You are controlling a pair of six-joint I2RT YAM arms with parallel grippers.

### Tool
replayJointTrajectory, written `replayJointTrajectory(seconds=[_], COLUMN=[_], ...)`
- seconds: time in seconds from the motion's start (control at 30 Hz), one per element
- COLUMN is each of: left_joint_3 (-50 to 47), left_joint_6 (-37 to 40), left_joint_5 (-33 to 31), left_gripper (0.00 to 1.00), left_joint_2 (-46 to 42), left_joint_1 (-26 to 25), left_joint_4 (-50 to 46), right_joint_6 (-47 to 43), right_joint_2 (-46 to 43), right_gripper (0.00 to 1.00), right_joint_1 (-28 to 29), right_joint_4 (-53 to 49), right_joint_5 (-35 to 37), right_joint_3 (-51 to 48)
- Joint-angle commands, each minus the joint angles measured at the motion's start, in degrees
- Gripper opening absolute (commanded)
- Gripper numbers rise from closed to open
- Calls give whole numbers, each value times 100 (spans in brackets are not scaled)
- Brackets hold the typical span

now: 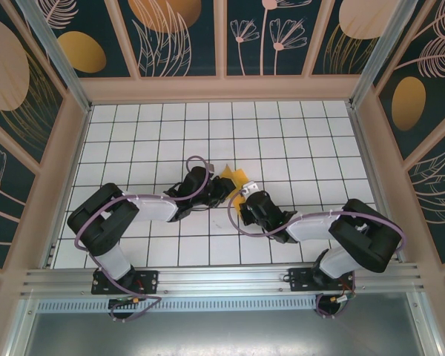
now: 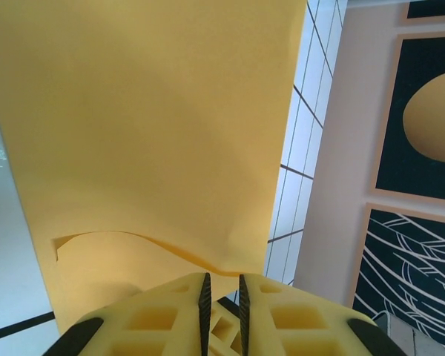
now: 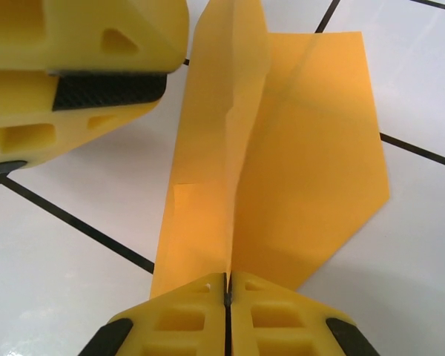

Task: Fold a paper plane with a square sheet of paper (pick it up from the middle)
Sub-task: Fourth fold the wing at the center of the table.

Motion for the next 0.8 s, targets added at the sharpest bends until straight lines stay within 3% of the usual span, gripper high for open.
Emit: replayJointTrajectory(seconds=[0.0, 0.07, 0.13, 0.2, 0.3, 0.77], left_joint_3=[58, 20, -21, -22, 44, 122], left_joint_6=[43, -16, -95, -167, -256, -585], left_joint_5=[-1, 14, -27, 1, 37, 34], left_gripper=[21, 23, 34, 36, 46, 54], left_joint_2=[41, 46, 25, 33, 53, 272], left_joint_1=[-20, -18, -22, -17, -22, -21], left_joint_4=[79, 232, 288, 392, 436, 314], right_joint_6=[21, -9, -68, -179, -342, -951], right_joint_2=[-143, -153, -191, -236, -273, -72], right_gripper=[9, 6, 3, 0, 0, 0], right_joint_1=[-39, -38, -38, -31, -22, 260], right_joint_4=[-14, 16, 71, 169, 274, 303], right_joint_5=[-103, -85, -109, -102, -60, 481], right_joint_3=[-40, -41, -31, -58, -99, 0])
